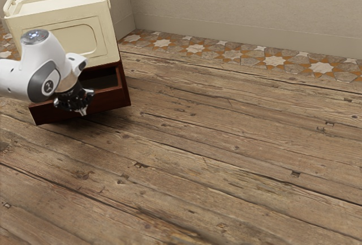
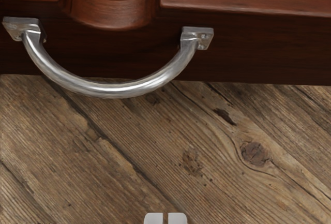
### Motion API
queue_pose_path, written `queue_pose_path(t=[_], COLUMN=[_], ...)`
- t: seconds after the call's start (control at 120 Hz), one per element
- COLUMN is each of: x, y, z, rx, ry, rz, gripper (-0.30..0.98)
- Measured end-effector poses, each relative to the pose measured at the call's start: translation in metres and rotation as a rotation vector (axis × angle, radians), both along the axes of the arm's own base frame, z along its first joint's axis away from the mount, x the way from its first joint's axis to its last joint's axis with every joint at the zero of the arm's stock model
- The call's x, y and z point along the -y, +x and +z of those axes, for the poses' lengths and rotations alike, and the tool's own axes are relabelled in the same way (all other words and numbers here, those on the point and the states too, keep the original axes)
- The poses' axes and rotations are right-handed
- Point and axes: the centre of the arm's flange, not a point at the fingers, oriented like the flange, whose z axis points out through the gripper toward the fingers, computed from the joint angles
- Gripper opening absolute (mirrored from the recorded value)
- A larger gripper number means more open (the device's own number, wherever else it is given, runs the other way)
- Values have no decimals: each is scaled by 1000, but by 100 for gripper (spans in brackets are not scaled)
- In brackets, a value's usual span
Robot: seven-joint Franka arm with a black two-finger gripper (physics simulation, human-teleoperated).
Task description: Push the drawer handle with one arm to close the drawer
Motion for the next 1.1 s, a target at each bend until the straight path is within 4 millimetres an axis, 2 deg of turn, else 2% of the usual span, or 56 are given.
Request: queue_pose_path(t=[0.133, 0.325, 0.442, 0.583, 0.975, 1.1], x=[-11, -32, -46, -49, -85, -99], y=[-2, 3, 20, 37, 70, 77], z=[-2, -17, -19, -21, -21, -27], rx=[-2, -26, -22, -18, -4, -11], ry=[-23, -22, -7, 5, 26, 24], rz=[46, 76, 74, 51, 46, 49], gripper=[-10, -10, -10, -10, -10, -10])
